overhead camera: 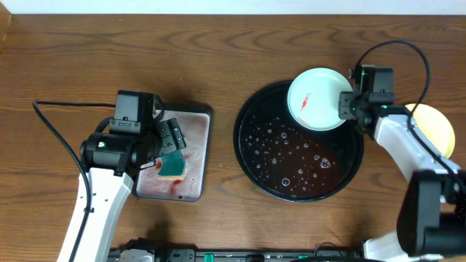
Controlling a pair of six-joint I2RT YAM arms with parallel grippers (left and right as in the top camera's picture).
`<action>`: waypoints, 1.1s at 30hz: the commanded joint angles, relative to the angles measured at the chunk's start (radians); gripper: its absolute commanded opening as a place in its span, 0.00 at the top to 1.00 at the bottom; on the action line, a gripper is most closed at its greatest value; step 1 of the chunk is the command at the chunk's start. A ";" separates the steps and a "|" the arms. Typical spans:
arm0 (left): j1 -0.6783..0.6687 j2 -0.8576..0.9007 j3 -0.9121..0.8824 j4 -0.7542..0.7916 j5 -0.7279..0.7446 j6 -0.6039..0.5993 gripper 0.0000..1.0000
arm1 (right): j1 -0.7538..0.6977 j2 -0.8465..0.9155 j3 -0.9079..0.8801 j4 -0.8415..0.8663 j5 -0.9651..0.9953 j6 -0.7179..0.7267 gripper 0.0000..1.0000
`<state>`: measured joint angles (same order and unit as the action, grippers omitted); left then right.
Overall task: Clean dirty plates on tray and stack at the side
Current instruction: 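Lift the yellow plate and set it on the table at right, then grasp the back pale green plate and pull it to the tray center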
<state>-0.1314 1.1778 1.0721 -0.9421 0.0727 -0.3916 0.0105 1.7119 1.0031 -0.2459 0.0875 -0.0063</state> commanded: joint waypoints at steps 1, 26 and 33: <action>0.004 0.002 0.021 -0.003 -0.005 0.006 0.16 | -0.001 0.049 -0.002 0.039 0.043 -0.063 0.48; 0.004 0.002 0.021 -0.003 -0.005 0.006 0.16 | 0.125 -0.239 -0.040 -0.526 -0.183 0.432 0.99; 0.004 0.002 0.021 -0.003 -0.005 0.006 0.16 | 0.201 -0.236 -0.233 -0.389 -0.182 0.657 0.99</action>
<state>-0.1314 1.1778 1.0721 -0.9428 0.0727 -0.3916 0.1852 1.4670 0.8314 -0.6769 -0.0818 0.4950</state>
